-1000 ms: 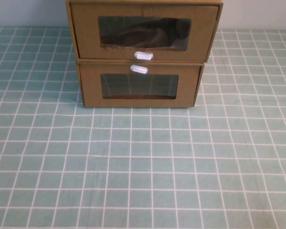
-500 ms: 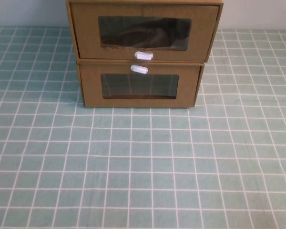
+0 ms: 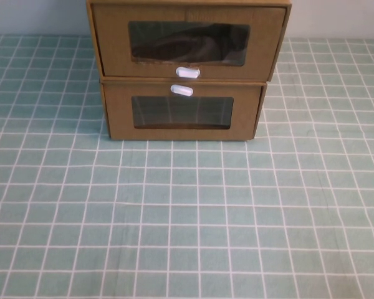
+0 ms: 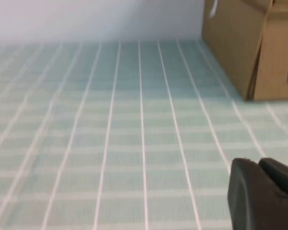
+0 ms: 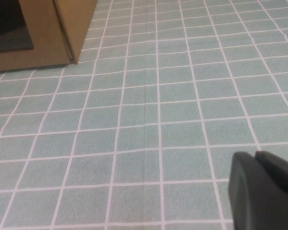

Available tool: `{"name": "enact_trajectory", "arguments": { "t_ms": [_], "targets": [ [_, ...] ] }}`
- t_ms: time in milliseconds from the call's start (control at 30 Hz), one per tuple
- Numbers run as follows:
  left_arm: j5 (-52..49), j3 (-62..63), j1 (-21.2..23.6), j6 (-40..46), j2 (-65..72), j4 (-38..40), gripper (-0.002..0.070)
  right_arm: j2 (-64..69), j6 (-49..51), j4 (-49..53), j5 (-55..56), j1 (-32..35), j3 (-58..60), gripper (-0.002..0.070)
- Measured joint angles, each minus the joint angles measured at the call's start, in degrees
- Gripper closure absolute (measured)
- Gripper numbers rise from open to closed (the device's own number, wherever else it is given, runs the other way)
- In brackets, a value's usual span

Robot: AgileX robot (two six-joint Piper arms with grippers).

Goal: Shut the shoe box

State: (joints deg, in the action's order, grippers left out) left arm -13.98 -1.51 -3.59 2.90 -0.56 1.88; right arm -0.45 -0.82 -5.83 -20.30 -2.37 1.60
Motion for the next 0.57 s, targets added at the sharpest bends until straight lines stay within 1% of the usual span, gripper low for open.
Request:
{"name": "enact_trajectory", "arguments": {
  "t_ms": [133,567],
  "targets": [
    [-5.8,0.0,0.0,0.7,0.0,-0.3,0.068,0.0,0.0,0.0,0.0,0.0,0.0,0.0688],
    [-6.4,0.0,0.0,1.2,0.0,-0.2,0.068,0.0,0.0,0.0,0.0,0.0,0.0,0.0688]
  ]
}}
